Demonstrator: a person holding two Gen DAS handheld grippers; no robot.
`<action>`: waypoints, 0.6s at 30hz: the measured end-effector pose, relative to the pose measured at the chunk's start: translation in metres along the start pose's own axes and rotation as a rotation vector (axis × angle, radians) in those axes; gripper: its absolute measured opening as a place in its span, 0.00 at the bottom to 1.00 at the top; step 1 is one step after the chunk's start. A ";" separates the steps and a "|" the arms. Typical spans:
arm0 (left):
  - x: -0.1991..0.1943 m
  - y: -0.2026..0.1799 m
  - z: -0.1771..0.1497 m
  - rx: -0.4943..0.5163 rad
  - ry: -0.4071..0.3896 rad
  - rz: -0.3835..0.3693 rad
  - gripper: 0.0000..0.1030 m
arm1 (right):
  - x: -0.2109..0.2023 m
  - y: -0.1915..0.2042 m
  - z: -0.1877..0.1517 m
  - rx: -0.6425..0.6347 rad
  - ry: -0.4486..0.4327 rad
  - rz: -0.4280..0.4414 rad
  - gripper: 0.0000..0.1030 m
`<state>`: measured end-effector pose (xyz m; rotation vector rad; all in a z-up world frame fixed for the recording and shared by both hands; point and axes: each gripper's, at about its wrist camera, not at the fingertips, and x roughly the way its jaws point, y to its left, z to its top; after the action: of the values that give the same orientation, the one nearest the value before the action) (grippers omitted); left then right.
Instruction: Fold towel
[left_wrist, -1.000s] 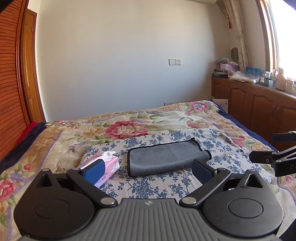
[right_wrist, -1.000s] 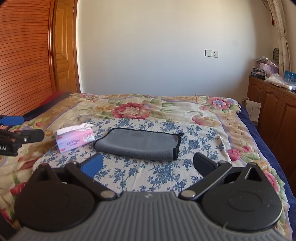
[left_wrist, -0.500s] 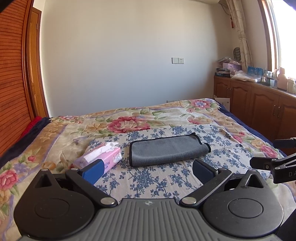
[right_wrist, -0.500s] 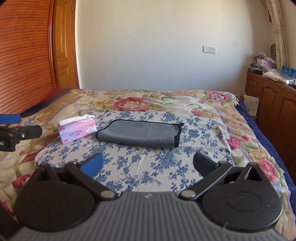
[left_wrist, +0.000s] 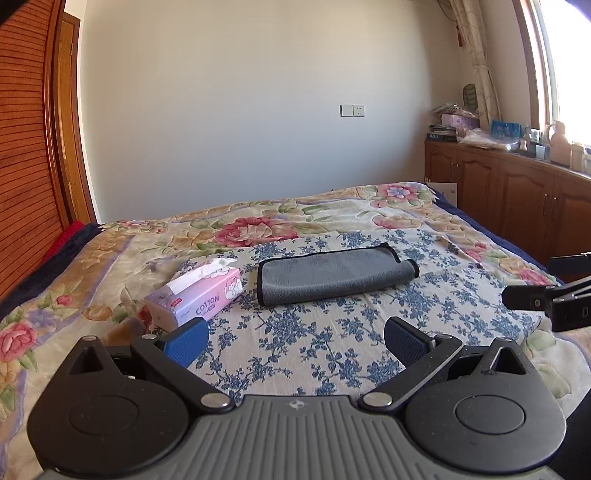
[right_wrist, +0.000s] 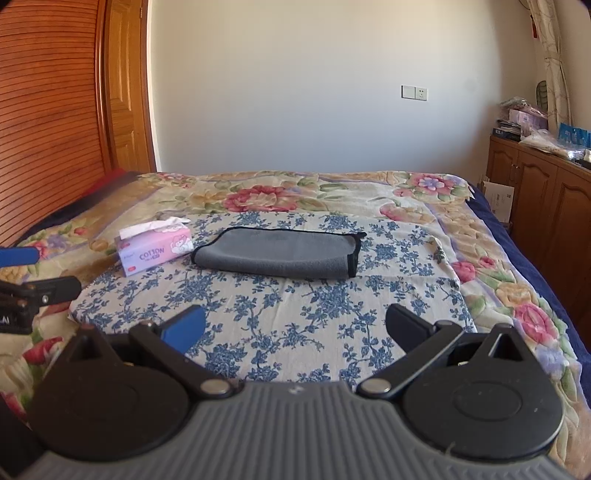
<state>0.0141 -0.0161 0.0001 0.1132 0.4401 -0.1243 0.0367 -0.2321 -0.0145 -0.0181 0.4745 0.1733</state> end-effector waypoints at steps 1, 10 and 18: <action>0.000 0.001 -0.002 -0.004 0.000 0.001 1.00 | -0.001 0.000 0.000 -0.002 -0.005 -0.003 1.00; -0.001 0.006 -0.011 -0.011 -0.008 0.018 1.00 | 0.001 -0.005 -0.005 0.018 -0.016 -0.038 1.00; 0.002 0.012 -0.014 -0.045 -0.057 0.042 1.00 | 0.001 -0.005 -0.007 0.020 -0.041 -0.050 1.00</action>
<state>0.0113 -0.0025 -0.0125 0.0749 0.3835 -0.0758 0.0354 -0.2373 -0.0214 -0.0068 0.4348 0.1201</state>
